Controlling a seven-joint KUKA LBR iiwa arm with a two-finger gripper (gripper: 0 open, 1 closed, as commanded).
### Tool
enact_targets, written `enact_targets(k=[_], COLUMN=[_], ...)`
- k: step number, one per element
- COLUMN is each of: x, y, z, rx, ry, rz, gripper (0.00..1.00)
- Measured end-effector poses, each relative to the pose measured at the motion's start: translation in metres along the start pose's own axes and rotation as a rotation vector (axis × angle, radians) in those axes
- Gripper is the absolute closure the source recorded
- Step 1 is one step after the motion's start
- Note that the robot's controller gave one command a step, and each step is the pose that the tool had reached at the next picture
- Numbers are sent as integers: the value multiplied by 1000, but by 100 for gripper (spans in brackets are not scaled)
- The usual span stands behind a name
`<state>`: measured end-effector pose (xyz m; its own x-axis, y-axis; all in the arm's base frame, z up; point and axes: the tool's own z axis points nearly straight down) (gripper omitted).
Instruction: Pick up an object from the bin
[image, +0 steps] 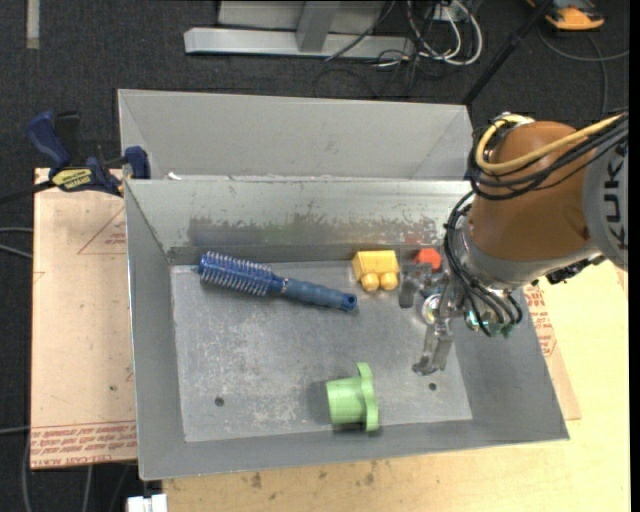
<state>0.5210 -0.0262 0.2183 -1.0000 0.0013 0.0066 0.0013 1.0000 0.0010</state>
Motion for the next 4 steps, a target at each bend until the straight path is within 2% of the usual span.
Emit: enact_targets(k=[1, 2, 3, 4], x=[33, 28, 16, 18], y=[61, 75, 38, 44], z=[149, 119, 119, 151], rx=[0, 3, 5, 1], ry=[-26, -8, -7, -3], rz=[-186, -1250, -1340, -1363], gripper=[0, 0, 0, 0])
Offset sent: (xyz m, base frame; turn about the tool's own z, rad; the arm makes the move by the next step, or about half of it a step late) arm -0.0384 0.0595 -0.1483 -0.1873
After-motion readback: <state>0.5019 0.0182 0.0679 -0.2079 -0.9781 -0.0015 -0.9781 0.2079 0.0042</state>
